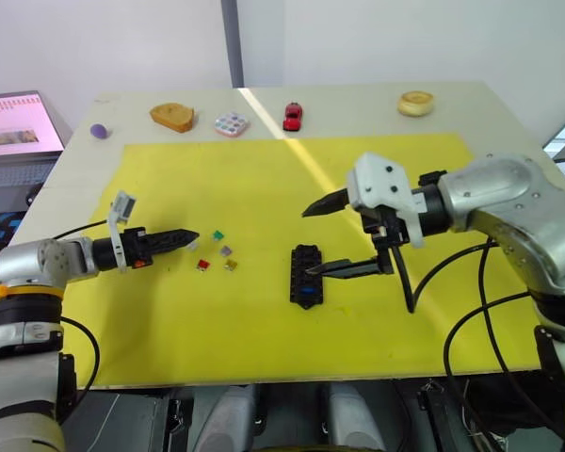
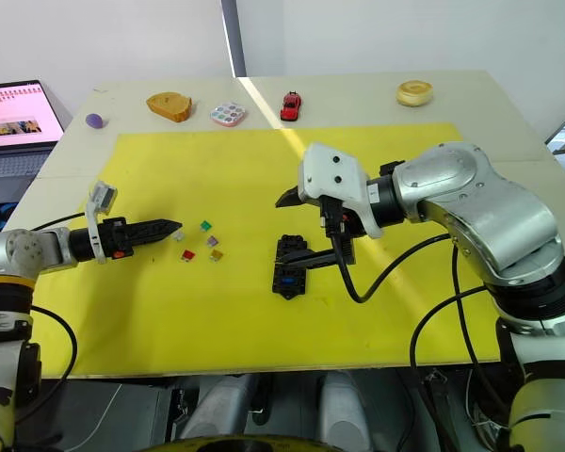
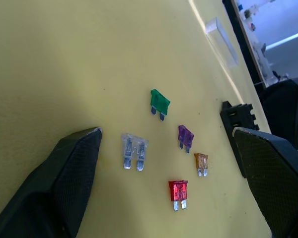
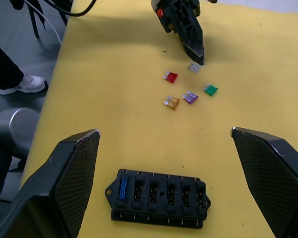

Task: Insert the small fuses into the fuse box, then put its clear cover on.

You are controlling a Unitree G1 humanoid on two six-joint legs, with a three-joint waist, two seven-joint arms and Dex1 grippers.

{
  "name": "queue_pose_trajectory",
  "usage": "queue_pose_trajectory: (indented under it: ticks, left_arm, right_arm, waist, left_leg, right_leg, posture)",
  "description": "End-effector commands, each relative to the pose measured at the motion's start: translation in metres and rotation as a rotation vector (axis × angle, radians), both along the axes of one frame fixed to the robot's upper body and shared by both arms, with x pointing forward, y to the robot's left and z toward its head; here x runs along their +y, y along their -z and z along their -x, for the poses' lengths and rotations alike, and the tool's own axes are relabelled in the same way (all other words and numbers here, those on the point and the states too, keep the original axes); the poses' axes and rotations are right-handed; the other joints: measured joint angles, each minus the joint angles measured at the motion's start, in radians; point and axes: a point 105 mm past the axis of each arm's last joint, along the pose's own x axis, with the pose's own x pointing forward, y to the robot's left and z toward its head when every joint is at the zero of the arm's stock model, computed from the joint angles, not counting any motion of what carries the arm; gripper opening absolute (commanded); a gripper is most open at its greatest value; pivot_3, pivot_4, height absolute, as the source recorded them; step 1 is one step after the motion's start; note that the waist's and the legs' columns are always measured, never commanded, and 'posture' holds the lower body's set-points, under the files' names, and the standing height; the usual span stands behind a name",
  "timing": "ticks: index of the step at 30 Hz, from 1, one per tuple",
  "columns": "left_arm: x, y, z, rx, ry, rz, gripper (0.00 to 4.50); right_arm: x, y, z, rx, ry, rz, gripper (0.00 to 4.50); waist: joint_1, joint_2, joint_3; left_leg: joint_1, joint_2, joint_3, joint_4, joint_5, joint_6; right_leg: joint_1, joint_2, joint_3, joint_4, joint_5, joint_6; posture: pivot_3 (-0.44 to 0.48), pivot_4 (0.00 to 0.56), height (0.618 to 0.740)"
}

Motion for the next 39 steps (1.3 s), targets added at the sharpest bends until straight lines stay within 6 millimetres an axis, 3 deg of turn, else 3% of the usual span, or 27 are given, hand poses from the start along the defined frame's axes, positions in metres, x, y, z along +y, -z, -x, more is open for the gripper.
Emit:
queue_pose_trajectory:
  ticks: [1,15,18,20,28,31,39]
  left_arm:
    - [-0.007,0.02,0.013,0.075,0.05,-0.011,2.73]
    - [-0.006,0.024,0.003,0.103,-0.014,0.032,2.73]
    - [-0.005,0.026,0.002,0.114,-0.026,0.04,1.91]
    - [-0.004,0.028,0.002,0.122,-0.037,0.04,0.96]
    - [0.0,0.032,0.001,0.129,-0.062,0.033,0.96]
    - [0.0,0.032,0.001,0.126,-0.062,0.031,0.08]
    - [0.0,0.038,0.004,0.122,-0.049,-0.007,0.03]
  right_arm:
    - [0.0,-0.008,0.003,-0.043,-0.007,-0.005,4.5]
    - [-0.001,-0.009,0.004,-0.039,0.001,-0.004,4.5]
    - [-0.001,-0.008,0.004,-0.04,0.001,0.004,4.5]
    - [-0.002,-0.007,0.003,-0.04,0.003,0.006,4.5]
    - [-0.002,-0.006,0.003,-0.034,0.004,0.009,4.5]
    - [-0.002,-0.006,0.002,-0.034,0.006,0.011,4.5]
    - [-0.002,-0.006,0.0,-0.035,0.012,0.011,4.5]
  waist:
    - [-0.002,0.0,0.0]
    - [0.009,0.0,0.0]
    - [0.013,0.0,0.0]
    - [0.015,0.0,0.0]
    - [0.015,0.0,0.0]
    - [0.015,0.0,-0.001]
    - [0.015,0.001,-0.001]
  left_leg:
    - [0.0,0.0,0.0,0.0,0.0,0.0]
    - [0.0,0.0,0.0,0.001,0.0,0.001]
    - [0.0,0.0,0.0,0.001,0.0,0.001]
    - [0.0,0.0,0.0,0.002,-0.001,0.001]
    - [0.0,0.0,0.0,0.002,-0.001,0.001]
    - [0.001,0.0,0.0,0.002,-0.001,0.001]
    - [0.001,0.0,0.0,0.002,-0.001,0.001]
  right_leg:
    - [0.0,0.0,0.0,0.0,0.0,0.0]
    - [-0.001,0.0,0.0,0.0,0.0,0.0]
    - [-0.001,0.0,0.0,0.0,0.0,0.0]
    - [-0.001,0.0,0.0,0.0,0.0,0.0]
    - [-0.001,0.0,0.0,0.0,0.0,0.0]
    - [-0.001,0.0,0.0,0.0,0.0,0.0]
    - [-0.001,0.0,0.0,0.0,0.0,0.0]
  posture:
    - [0.0,0.15,0.74]
    - [0.0,0.15,0.74]
    - [0.0,0.15,0.74]
    - [0.0,0.15,0.74]
    - [0.0,0.15,0.74]
    - [0.0,0.15,0.74]
    - [0.0,0.15,0.74]
